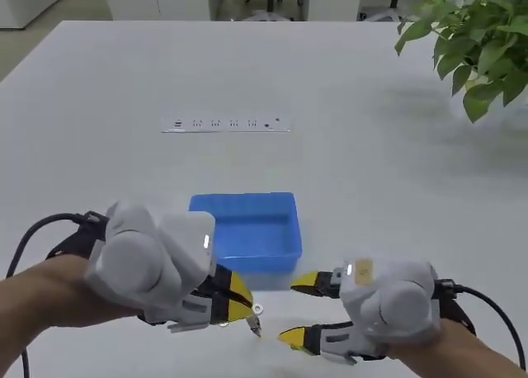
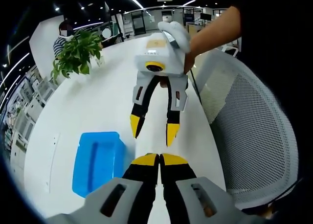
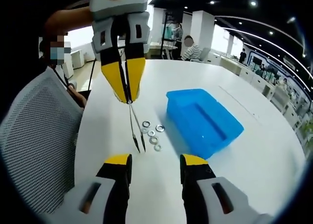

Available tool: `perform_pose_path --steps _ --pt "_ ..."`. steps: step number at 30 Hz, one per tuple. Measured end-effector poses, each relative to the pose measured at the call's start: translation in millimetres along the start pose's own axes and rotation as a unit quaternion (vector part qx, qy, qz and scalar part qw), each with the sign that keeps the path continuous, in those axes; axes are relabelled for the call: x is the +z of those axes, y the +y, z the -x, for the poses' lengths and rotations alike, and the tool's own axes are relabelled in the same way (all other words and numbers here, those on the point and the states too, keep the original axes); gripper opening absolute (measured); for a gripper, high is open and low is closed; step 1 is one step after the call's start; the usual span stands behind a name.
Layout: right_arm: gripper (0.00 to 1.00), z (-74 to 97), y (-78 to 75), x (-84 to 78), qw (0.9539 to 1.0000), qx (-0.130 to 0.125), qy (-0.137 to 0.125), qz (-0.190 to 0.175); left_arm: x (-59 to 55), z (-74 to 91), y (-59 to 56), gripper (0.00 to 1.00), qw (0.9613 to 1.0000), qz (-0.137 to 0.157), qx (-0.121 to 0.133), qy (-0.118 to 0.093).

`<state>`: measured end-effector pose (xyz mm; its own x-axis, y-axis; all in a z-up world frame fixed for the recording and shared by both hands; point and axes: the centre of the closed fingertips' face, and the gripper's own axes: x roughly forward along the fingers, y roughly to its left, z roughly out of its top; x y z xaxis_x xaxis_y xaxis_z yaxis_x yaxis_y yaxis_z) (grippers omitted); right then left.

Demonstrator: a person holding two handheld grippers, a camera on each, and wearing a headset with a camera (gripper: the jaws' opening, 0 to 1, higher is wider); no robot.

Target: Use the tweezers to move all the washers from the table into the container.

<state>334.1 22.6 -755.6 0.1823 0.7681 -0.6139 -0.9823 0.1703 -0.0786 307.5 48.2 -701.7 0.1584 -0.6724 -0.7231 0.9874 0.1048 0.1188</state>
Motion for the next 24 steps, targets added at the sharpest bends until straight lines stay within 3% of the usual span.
perform_pose_path --steps 8,24 --pt "0.53 11.6 -9.2 3.2 0.9994 -0.026 -0.013 -0.017 0.7 3.6 3.5 0.05 1.0000 -0.004 0.001 0.002" --pt "0.70 17.8 -16.5 6.5 0.9976 -0.044 -0.032 -0.043 1.8 2.7 17.1 0.05 0.9999 -0.012 0.003 0.011"
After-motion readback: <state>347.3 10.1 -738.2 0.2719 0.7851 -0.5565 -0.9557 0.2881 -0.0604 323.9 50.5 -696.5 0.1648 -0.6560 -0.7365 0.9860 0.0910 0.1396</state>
